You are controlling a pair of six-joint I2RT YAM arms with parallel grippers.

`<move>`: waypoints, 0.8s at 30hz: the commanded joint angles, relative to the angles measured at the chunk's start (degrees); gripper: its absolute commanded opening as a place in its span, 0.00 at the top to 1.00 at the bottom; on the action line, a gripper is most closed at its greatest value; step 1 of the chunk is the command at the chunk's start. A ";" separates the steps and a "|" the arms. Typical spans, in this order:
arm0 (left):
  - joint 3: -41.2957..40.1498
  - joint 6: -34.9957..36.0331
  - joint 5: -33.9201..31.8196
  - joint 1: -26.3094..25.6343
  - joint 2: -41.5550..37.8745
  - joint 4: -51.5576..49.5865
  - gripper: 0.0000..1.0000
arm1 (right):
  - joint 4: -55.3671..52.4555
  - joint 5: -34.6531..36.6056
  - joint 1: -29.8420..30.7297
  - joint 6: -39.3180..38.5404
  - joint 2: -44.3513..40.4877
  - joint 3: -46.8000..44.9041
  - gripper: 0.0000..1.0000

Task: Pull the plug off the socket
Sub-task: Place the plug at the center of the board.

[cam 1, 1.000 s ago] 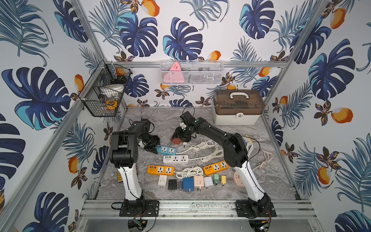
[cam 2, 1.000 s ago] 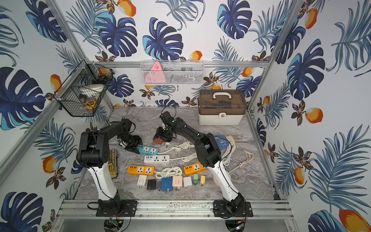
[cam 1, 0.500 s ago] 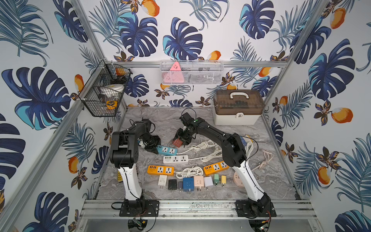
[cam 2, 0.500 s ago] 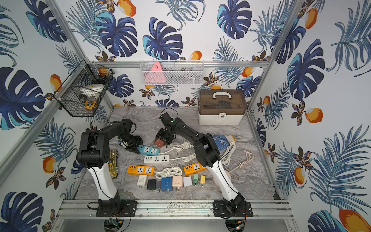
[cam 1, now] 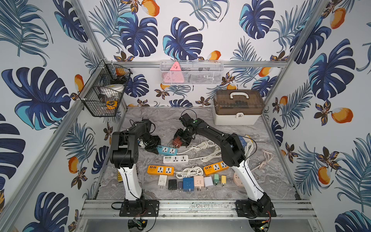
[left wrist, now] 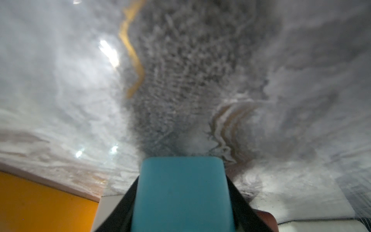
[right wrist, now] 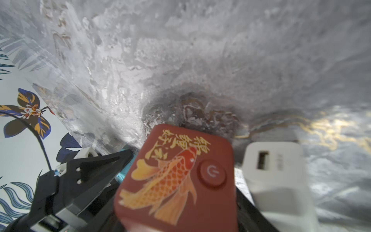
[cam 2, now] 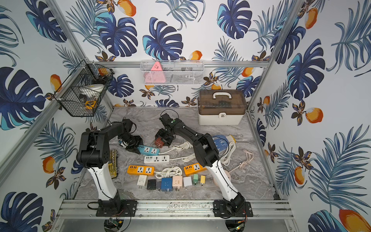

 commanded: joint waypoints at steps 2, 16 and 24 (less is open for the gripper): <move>-0.85 0.91 -5.20 -0.51 2.34 4.53 0.89 | 0.44 0.15 -0.08 0.91 -0.72 -0.68 0.27; 0.05 2.69 -6.80 -0.56 1.83 3.85 0.76 | -4.00 6.04 0.19 -4.92 -4.82 2.15 0.03; 2.03 4.86 -8.80 -0.90 0.46 1.64 0.20 | -6.96 13.94 0.19 -12.03 -11.08 1.98 0.00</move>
